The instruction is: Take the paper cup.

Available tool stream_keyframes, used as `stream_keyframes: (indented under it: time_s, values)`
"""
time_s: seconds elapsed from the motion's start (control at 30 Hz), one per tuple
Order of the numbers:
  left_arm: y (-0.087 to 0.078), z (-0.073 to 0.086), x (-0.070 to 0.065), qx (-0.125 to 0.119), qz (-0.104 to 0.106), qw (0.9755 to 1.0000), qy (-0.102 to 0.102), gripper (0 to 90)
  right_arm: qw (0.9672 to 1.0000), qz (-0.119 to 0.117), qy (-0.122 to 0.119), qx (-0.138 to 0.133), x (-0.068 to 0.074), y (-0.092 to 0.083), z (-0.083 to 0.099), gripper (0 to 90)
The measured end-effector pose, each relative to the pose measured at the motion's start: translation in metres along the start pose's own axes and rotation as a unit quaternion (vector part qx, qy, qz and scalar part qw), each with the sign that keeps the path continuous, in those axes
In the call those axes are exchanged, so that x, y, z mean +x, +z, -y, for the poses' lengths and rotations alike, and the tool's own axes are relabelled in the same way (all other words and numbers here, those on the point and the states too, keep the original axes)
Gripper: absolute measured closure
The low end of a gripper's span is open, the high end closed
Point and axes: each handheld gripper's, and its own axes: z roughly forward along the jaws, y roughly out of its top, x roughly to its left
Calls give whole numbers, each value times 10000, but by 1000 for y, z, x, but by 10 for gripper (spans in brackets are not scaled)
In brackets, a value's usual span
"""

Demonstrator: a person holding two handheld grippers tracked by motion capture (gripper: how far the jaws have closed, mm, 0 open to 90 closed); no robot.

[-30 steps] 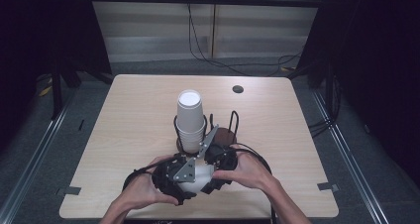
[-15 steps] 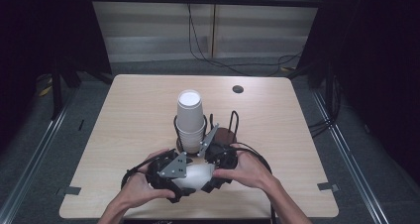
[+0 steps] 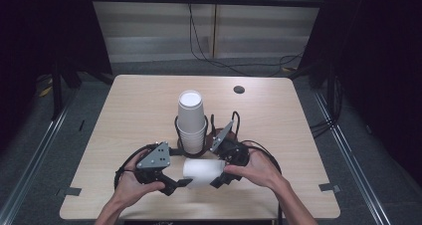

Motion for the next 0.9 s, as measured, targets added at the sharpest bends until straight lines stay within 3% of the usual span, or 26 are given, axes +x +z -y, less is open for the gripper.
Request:
stream_keyframes:
  time_s: [0.2, 0.37, 0.43, 0.67, 0.9]
  values:
    - [-5, 6, 3, 21, -98, 9999, -53, 159, 9996, 86, 88, -250, -2, -5, 8, 250]
    - [-12, 13, 5, -82, -228, 9994, -231, 159, 9987, 114, 103, -492, -2, -10, 12, 250]
    - [-16, 15, 7, -239, -243, 9988, -361, 159, 9980, 125, 117, -605, -2, -11, 14, 250]
    - [-18, 24, 12, -652, -13, 9947, -796, 159, 9928, 240, 34, -1172, 0, -15, 19, 250]
    - [-20, 25, 13, -736, -73, 9934, -878, 159, 9899, 254, 54, -1392, -2, -15, 23, 250]
